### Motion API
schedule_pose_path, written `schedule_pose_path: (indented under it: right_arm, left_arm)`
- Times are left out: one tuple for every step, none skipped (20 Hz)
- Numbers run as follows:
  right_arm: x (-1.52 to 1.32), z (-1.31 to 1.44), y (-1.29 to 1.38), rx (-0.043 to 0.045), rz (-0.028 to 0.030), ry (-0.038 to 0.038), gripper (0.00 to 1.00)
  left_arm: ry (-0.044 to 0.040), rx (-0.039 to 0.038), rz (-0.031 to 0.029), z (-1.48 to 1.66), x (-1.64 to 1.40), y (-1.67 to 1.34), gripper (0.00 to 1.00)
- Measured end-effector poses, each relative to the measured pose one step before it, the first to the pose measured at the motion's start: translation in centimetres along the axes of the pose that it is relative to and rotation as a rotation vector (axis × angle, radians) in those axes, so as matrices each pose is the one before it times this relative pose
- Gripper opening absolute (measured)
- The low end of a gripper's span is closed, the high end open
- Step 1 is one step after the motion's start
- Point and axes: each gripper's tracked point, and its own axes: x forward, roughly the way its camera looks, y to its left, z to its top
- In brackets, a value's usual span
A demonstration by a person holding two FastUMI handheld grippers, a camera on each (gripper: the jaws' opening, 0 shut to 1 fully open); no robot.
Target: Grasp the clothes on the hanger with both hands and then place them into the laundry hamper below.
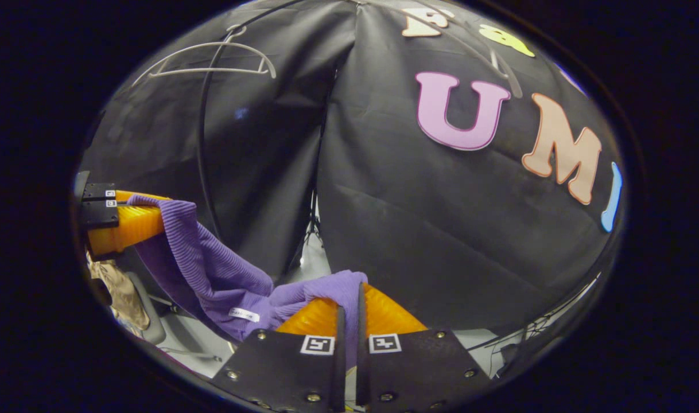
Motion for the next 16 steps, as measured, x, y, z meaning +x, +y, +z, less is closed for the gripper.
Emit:
schedule_pose_path:
  right_arm:
    - [0.107, -0.644, 0.271, -0.0034, 0.00438, 0.01449, 0.08]
    - [0.18, -0.749, 0.285, -0.00254, 0.00514, 0.01507, 0.08]
    - [0.232, -0.58, 0.243, -0.00377, 0.00701, 0.01379, 0.08]
    - [0.201, -0.572, 0.337, -0.00399, 0.00713, 0.01393, 0.07]
    - [0.059, -0.527, 0.232, -0.00412, 0.00719, 0.01337, 0.07]
    - [0.065, -0.581, 0.266, -0.00411, 0.0059, 0.01146, 0.05]
    - [0.122, -0.462, 0.235, -0.0024, 0.00481, 0.01224, 0.08]
    - [0.109, -0.457, 0.068, 0.00124, 0.00642, 0.01257, 0.08]
    - [0.133, -0.45, 0.165, 0.00426, 0.00619, 0.01353, 0.08]
    - [0.244, -0.709, 0.209, 0.00384, 0.00446, 0.01665, 0.08]
    - [0.089, -0.563, 0.137, 0.00399, 0.00344, 0.01751, 0.08]
    - [0.048, -0.463, 0.239, 0.00499, 0.00338, 0.01576, 0.08]
    - [0.052, -0.435, 0.065, 0.00578, 0.00263, 0.01678, 0.08]
    - [0.074, -0.6, 0.111, 0.0058, 0.00402, 0.01713, 0.08]
    - [0.051, -0.713, 0.062, 0.00471, 0.00313, 0.01961, 0.08]
    - [0.265, -0.66, 0.127, 0.0042, 0.00287, 0.01805, 0.08]
  left_arm:
    - [0.01287, 0.00022, -0.00171, -0.672, 0.262, -0.013, 0.02]
    - [0.0146, 0.00198, -0.00079, -0.689, 0.221, -0.076, 0.02]
    - [0.014, 0.00207, -0.00214, -0.584, 0.247, -0.093, 0.02]
    - [0.01609, 0.00128, -0.00053, -0.717, 0.233, 0.034, 0.02]
    - [0.01834, -0.00099, -0.00207, -0.632, 0.169, -0.053, 0.02]
    - [0.01967, -0.00299, -0.00358, -0.608, 0.168, -0.063, 0.02]
    - [0.01531, -0.00454, -0.00358, -0.571, 0.249, -0.088, 0.02]
    - [0.0117, -0.00438, -0.00146, -0.18, -0.015, -0.047, 0.02]
    - [0.01266, -0.00231, -0.0005, -0.275, 0.089, 0.027, 0.02]
    - [0.01568, -0.00175, 0.00021, -0.741, 0.152, -0.043, 0.0]
    - [0.0194, -0.00232, -0.00062, -0.546, 0.139, -0.044, 0.02]
    - [0.01493, -0.00402, -0.0012, -0.55, 0.028, -0.025, 0.03]
    - [0.01583, -0.00524, -0.00239, -0.396, 0.054, 0.001, 0.03]
    - [0.01759, -0.00469, -0.00193, -0.535, 0.08, 0.101, 0.03]
    - [0.01911, -0.0051, -0.00204, -0.48, 0.145, -0.003, 0.03]
    - [0.01774, -0.00527, -0.00238, -0.479, 0.076, -0.081, 0.0]
